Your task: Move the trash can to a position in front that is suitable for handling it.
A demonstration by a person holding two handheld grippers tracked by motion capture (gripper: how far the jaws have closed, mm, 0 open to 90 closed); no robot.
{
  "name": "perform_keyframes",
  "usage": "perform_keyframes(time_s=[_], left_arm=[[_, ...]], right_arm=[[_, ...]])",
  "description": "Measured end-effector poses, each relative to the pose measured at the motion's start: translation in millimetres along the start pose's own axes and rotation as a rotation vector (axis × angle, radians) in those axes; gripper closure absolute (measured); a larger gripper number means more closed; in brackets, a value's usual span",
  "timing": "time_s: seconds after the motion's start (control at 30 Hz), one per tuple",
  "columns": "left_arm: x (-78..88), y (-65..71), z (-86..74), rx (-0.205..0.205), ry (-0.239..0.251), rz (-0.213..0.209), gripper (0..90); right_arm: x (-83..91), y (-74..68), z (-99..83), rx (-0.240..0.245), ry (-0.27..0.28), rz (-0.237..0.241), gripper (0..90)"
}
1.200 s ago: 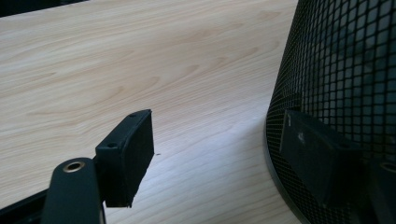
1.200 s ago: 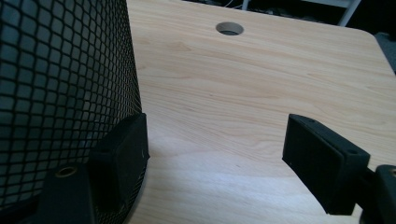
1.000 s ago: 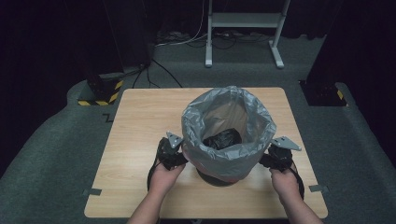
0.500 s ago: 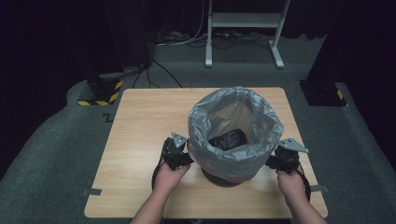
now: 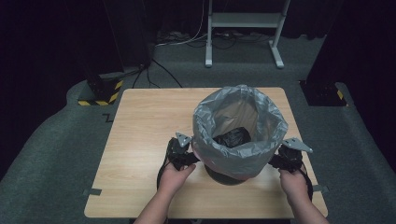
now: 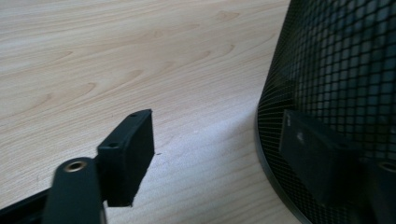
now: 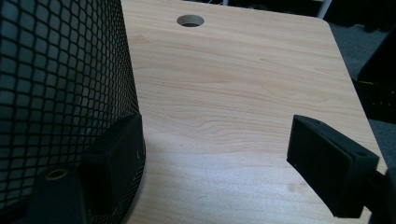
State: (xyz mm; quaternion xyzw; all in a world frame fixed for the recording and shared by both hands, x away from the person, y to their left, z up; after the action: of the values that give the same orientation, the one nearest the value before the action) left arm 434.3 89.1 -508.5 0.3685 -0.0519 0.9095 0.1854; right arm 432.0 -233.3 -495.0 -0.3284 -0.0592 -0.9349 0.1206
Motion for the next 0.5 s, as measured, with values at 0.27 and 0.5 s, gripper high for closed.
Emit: perform_keyframes(time_s=[0.27,0.5], left_arm=[[-6.3,-0.8,-3.5,0.004,-0.004,-0.013,22.4],[-4.5,-6.0,-3.8,-0.007,-0.009,-0.019,16.5]], right_arm=[[-3.5,3.0,0.5,-0.017,0.011,0.007,17.4],[-4.3,1.0,1.7,-0.020,0.009,0.007,19.9]])
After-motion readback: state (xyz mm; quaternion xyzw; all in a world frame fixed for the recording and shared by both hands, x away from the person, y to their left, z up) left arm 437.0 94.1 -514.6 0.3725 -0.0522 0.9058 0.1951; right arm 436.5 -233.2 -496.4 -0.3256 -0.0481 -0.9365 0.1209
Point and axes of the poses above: each handheld gripper's, and its own axes: x roughly backward along the jaws, z roughly out of its top, y roughly to its right, the point moved 6 cm from there along -x, roughly forward along the jaws, and after that the axes turned 7 degrees about -y, right-handed, at the moved point
